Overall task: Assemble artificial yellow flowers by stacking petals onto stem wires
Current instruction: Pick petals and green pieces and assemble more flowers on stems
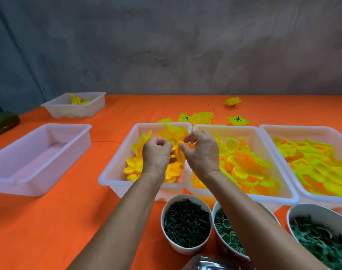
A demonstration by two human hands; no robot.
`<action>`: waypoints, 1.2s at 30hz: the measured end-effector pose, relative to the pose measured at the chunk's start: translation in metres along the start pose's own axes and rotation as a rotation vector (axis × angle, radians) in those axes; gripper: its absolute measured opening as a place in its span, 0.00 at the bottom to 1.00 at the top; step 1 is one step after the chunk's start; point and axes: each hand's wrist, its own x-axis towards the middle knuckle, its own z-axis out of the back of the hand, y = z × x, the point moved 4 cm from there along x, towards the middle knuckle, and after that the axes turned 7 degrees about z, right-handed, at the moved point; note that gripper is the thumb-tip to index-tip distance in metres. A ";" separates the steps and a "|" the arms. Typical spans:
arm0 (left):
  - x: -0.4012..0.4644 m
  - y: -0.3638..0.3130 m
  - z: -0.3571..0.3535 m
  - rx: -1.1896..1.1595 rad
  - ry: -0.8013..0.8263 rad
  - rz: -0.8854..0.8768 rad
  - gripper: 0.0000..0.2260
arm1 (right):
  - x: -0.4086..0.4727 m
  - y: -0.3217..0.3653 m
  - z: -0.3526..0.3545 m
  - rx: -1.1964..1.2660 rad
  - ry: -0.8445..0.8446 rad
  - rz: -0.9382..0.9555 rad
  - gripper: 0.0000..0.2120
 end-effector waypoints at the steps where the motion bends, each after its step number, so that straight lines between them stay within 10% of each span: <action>1: -0.001 0.001 -0.001 0.046 0.010 -0.039 0.08 | 0.001 0.001 -0.003 0.065 0.045 -0.049 0.08; 9: -0.009 0.006 0.005 0.363 0.077 -0.344 0.13 | 0.005 -0.010 -0.021 0.412 0.126 -0.512 0.12; 26: 0.005 0.015 0.012 -0.189 0.220 0.279 0.06 | -0.007 -0.001 -0.030 0.757 0.274 -0.191 0.12; 36: 0.012 0.024 0.018 -0.223 0.094 0.238 0.05 | -0.013 -0.017 -0.033 0.960 0.254 -0.479 0.07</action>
